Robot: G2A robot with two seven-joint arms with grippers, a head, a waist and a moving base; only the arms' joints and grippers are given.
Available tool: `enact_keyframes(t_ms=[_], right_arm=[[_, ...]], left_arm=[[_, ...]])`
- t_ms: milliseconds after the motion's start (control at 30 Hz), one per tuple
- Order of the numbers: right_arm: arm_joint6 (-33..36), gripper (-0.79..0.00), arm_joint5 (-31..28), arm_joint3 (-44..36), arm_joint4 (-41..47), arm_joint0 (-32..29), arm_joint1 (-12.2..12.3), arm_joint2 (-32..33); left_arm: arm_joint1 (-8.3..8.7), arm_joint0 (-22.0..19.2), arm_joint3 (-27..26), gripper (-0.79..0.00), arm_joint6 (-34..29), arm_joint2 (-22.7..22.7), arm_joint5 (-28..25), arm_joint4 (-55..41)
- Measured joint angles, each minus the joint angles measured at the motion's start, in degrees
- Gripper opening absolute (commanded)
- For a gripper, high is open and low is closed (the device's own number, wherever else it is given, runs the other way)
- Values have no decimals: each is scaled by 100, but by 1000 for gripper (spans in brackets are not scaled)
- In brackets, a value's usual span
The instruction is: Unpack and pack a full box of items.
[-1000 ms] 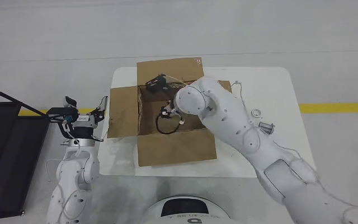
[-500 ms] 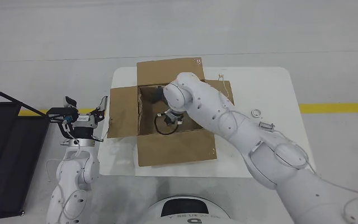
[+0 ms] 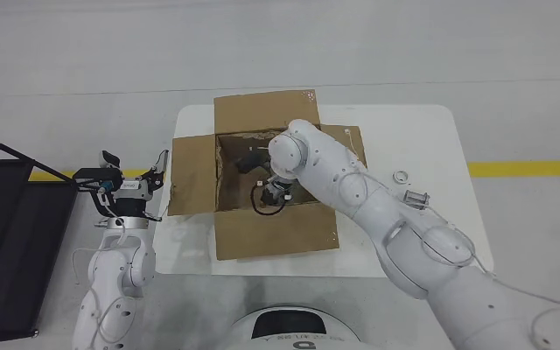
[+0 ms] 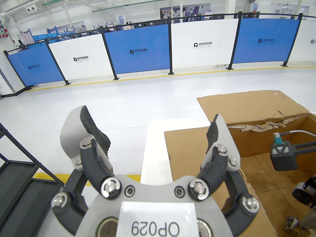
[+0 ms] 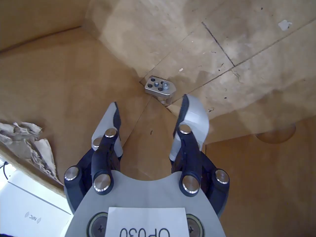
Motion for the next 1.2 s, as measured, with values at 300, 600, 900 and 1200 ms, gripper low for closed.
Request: enact_keyframes(t_ms=[300, 600, 900, 1200], right_arm=[[101, 0, 397, -671, -464, -506, 348, 252], [210, -52, 668, -651, -792, -645, 351, 96], [103, -403, 907, -176, -958, -461, 110, -208], [-391, -677, 1364, 80, -1111, -240, -43, -193]], left_arm=[[0, 0, 0, 0, 0, 0, 0, 0], [0, 0, 0, 0, 0, 0, 0, 0], [0, 0, 0, 0, 0, 0, 0, 0], [0, 0, 0, 0, 0, 0, 0, 0]])
